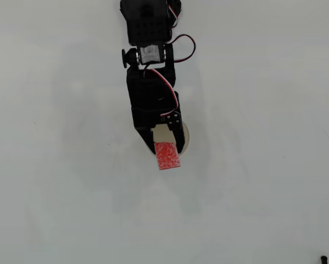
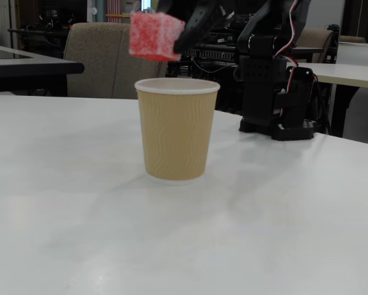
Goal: Grasp a red cube and put it in the cup.
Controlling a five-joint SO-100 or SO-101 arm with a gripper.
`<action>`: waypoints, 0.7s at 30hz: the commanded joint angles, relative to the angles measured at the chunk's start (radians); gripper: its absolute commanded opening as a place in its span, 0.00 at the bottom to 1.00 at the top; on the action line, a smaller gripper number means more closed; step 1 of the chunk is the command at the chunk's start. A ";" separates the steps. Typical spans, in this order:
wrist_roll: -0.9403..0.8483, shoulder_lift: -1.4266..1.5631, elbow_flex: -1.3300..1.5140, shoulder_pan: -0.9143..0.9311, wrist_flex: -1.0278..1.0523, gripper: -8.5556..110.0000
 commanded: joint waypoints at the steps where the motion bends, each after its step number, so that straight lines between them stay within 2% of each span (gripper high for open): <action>1: 0.009 0.072 0.000 -0.008 0.009 0.18; 21: 0.009 0.176 0.008 0.040 0.143 0.18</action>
